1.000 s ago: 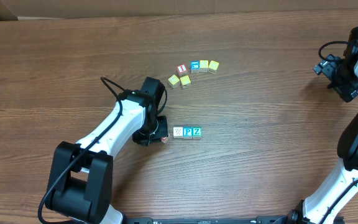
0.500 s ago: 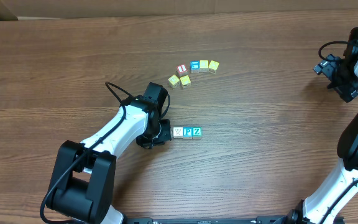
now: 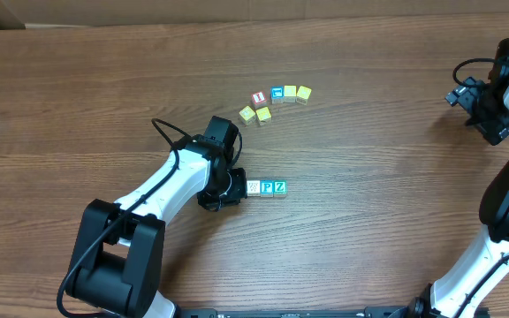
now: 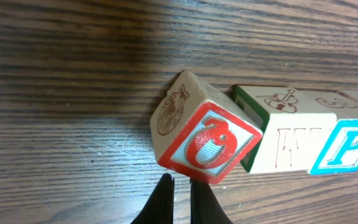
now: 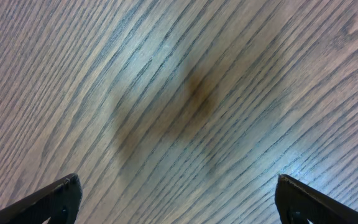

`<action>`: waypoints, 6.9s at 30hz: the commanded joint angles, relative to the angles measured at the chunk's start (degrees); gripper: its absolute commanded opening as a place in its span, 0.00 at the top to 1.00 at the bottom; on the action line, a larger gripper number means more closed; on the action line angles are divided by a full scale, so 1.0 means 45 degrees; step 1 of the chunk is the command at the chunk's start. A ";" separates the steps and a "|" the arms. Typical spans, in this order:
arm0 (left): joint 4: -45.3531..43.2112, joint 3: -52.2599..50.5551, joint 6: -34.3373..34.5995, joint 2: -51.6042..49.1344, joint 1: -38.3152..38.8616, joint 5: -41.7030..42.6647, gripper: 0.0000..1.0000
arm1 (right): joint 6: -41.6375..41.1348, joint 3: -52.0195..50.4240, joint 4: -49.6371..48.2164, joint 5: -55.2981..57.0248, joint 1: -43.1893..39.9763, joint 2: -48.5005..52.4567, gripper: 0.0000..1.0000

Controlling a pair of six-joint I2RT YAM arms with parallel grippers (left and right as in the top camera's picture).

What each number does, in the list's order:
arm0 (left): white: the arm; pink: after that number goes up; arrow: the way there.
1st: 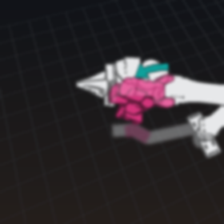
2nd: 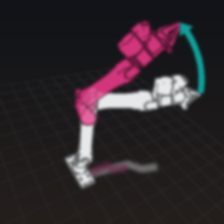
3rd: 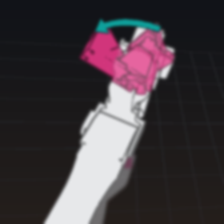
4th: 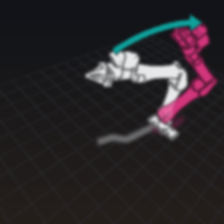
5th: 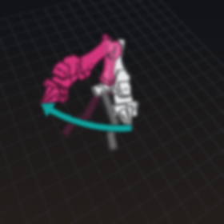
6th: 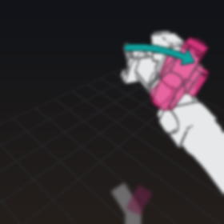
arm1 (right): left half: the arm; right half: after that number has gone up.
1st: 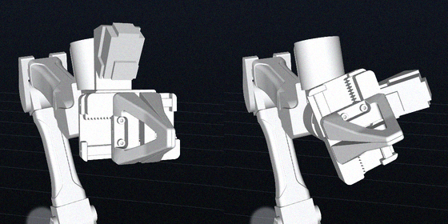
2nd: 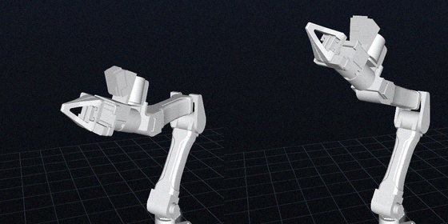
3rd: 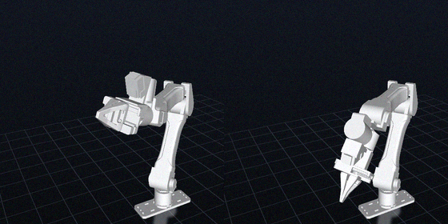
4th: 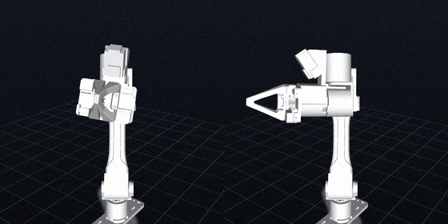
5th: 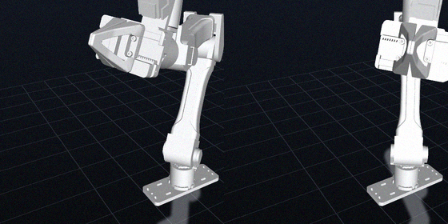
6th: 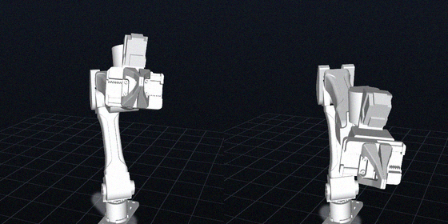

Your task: Flip 4 blocks

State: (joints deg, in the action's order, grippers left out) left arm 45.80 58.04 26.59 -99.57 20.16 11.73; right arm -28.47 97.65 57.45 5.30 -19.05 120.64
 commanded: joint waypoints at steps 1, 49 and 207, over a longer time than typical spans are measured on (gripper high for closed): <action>0.0073 -0.0049 -0.0053 -0.0083 0.0039 0.0379 0.96 | 0.0005 0.0223 -0.0073 -0.0015 0.0024 -0.0112 0.00; -0.1035 0.0267 0.0238 -0.0121 0.0146 -0.2599 0.96 | 0.0005 0.0223 -0.0068 -0.0019 0.0024 -0.0112 0.00; 0.2769 0.3196 0.1797 0.0525 -0.1763 -0.2516 0.96 | 0.1001 -0.0908 -0.1341 -0.3186 0.1744 -0.0102 0.00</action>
State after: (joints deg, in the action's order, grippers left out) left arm 57.95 71.68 34.17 -98.02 13.39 0.80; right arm -24.16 93.67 51.66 -8.97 -11.25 120.62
